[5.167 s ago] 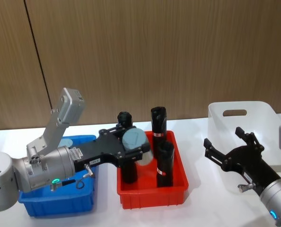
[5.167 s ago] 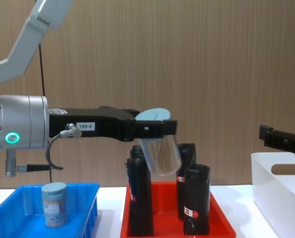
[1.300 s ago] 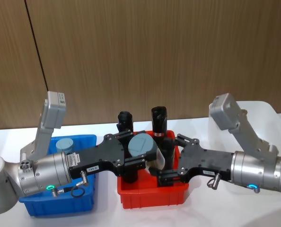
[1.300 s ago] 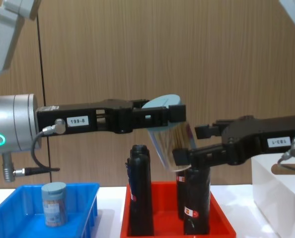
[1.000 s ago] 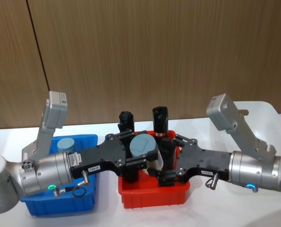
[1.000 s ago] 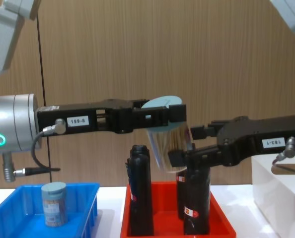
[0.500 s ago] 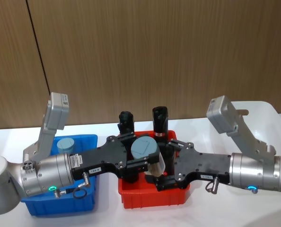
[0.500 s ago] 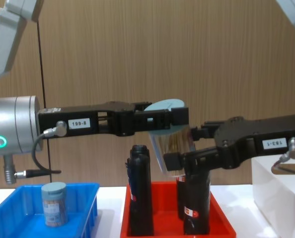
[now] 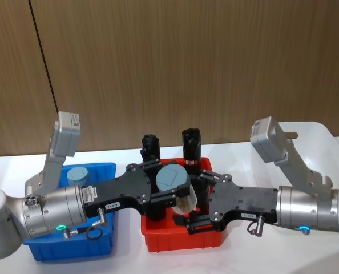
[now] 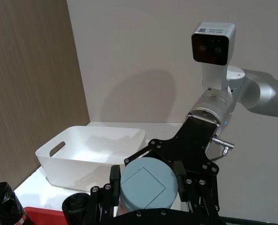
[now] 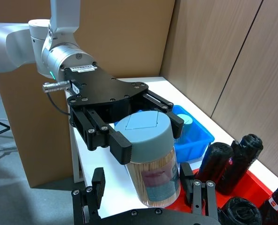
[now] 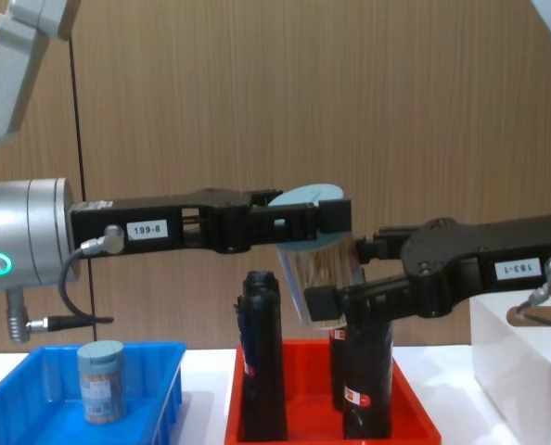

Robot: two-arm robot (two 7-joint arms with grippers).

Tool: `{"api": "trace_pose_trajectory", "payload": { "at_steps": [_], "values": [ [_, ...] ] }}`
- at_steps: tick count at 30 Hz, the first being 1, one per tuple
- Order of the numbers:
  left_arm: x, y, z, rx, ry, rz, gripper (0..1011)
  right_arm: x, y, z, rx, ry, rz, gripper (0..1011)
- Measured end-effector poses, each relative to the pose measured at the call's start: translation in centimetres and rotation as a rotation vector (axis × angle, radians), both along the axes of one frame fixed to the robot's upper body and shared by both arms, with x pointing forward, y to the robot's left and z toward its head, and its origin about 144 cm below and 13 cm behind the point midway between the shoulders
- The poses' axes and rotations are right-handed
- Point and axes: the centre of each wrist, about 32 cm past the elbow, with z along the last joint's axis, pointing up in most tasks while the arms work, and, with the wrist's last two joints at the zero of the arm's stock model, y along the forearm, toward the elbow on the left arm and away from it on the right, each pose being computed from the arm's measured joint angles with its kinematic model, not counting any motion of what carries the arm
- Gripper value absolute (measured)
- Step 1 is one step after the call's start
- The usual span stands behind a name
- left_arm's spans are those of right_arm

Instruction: Pick the cotton swabs from the blue box and place them into the white box.

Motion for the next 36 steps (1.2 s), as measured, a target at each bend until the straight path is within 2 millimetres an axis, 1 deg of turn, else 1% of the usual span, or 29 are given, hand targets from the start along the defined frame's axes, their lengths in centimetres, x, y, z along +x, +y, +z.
{"api": "trace_pose_trajectory", "payload": {
  "at_steps": [12,34,36],
  "values": [
    [0.0,0.0,0.0,0.0,-0.001,0.001,691,0.1,0.3,-0.3,0.006,-0.007,-0.006,1002],
    [0.0,0.0,0.0,0.0,-0.001,0.002,691,0.5,1.5,-1.0,0.002,-0.018,-0.018,1002],
    [0.0,0.0,0.0,0.0,-0.001,0.002,691,0.6,1.7,-1.1,0.0,-0.022,-0.024,981]
  ]
}}
